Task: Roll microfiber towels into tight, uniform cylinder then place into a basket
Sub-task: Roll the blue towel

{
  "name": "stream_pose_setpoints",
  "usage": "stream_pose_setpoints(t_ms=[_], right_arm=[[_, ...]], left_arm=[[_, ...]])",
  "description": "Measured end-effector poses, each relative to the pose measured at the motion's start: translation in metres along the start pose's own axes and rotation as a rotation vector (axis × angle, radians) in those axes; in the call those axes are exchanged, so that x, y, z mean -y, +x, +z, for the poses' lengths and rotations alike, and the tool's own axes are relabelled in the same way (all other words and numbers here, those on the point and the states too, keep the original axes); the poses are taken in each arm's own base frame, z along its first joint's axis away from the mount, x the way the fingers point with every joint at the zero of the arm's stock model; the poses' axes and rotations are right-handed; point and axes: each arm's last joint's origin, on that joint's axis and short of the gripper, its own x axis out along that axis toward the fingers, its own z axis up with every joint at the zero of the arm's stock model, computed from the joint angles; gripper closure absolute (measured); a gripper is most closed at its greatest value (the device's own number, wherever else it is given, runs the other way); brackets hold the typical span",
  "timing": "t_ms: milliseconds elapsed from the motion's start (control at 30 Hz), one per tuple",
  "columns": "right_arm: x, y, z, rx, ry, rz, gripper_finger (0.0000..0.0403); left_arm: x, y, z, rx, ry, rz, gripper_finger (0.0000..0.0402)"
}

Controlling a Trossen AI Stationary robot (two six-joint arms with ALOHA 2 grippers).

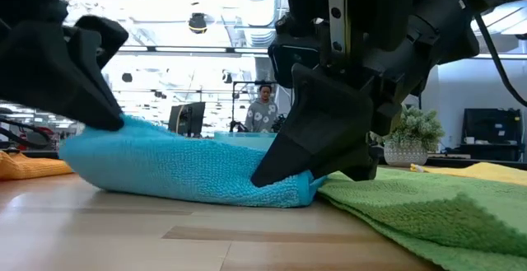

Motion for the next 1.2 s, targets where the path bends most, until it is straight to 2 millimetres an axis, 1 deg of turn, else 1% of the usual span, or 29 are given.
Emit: stream_pose_setpoints(t_ms=[200,300,467,667,767,900,1067,1133,1200], right_arm=[[-0.002,0.0,0.001,-0.006,-0.001,0.029,0.0385],[-0.003,0.0,0.001,-0.008,-0.001,0.05,0.0382],[-0.004,0.0,0.002,-0.012,-0.001,0.065,0.0386],[-0.004,0.0,0.002,-0.005,0.007,0.063,0.0386],[-0.004,0.0,0.002,-0.008,0.007,0.062,0.0386],[-0.004,0.0,0.001,-0.017,0.004,0.062,0.0386],[-0.003,0.0,0.001,-0.022,0.002,0.06,0.0385],[-0.004,0.0,0.001,-0.023,0.001,0.06,0.0385],[-0.002,0.0,-0.001,-0.039,-0.004,0.055,0.0386]], left_arm=[[-0.008,-0.014,0.01,0.032,-0.003,-0.015,0.0401],[-0.009,-0.018,0.012,0.02,-0.005,-0.074,0.0401],[-0.008,-0.016,0.007,-0.043,-0.014,-0.179,0.0401],[-0.01,-0.015,-0.001,-0.1,-0.008,-0.162,0.0401],[-0.012,-0.014,0.0,-0.103,-0.028,-0.17,0.0401],[-0.014,-0.009,0.005,-0.121,-0.029,-0.26,0.0401],[-0.017,-0.005,0.007,-0.134,-0.049,-0.292,0.0401],[-0.018,-0.003,0.007,-0.139,-0.06,-0.294,0.0394],[-0.02,-0.003,0.006,-0.157,-0.072,-0.293,0.0378]])
